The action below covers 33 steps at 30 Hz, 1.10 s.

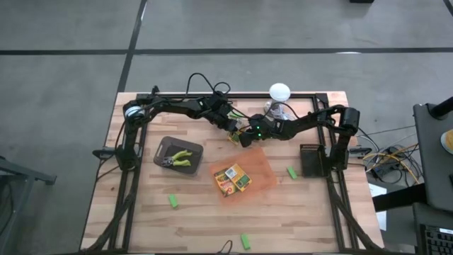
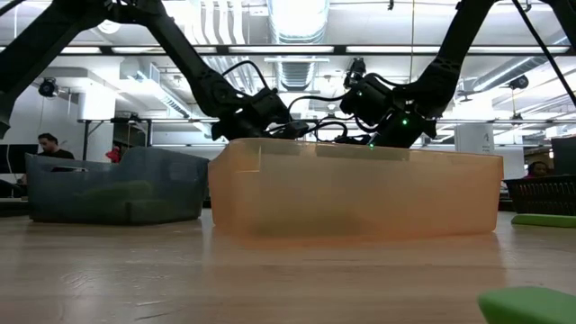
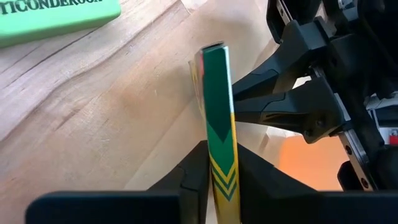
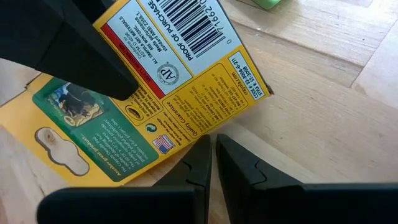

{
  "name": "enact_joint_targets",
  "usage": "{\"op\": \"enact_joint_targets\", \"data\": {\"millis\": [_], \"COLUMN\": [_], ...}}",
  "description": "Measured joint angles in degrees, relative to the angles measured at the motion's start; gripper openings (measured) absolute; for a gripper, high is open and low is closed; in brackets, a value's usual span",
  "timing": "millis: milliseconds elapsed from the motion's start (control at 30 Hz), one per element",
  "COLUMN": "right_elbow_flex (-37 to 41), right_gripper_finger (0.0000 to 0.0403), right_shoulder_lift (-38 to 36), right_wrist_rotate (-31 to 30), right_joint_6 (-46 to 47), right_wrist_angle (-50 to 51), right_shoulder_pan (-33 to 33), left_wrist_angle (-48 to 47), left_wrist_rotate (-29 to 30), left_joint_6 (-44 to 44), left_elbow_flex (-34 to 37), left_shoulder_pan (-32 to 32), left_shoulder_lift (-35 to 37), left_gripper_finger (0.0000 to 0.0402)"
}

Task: Pick & Place School Supplies
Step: Put the crayon box into the orange bin

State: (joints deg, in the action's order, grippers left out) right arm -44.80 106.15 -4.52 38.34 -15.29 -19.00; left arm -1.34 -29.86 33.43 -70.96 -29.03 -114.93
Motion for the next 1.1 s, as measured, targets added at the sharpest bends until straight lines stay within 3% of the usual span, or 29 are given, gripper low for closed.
{"op": "enact_joint_targets", "data": {"millis": [433,1100], "right_elbow_flex": [0.04,0.02], "right_gripper_finger": [0.0027,0.0027], "right_shoulder_lift": [-0.85,-16.02], "right_wrist_rotate": [-1.66,-4.52], "right_joint_6": [0.55,1.7], "right_wrist_angle": [0.29,14.16], "right_shoulder_pan": [0.11,2.37], "left_wrist_angle": [-0.09,-0.02], "left_wrist_rotate": [-0.8,0.39], "left_joint_6": [1.05,1.07], "left_elbow_flex": [0.0,0.0], "left_shoulder_pan": [0.02,-0.05], "left_shoulder_lift": [0.66,0.79], "left_gripper_finger": [0.0055,0.0055]}}
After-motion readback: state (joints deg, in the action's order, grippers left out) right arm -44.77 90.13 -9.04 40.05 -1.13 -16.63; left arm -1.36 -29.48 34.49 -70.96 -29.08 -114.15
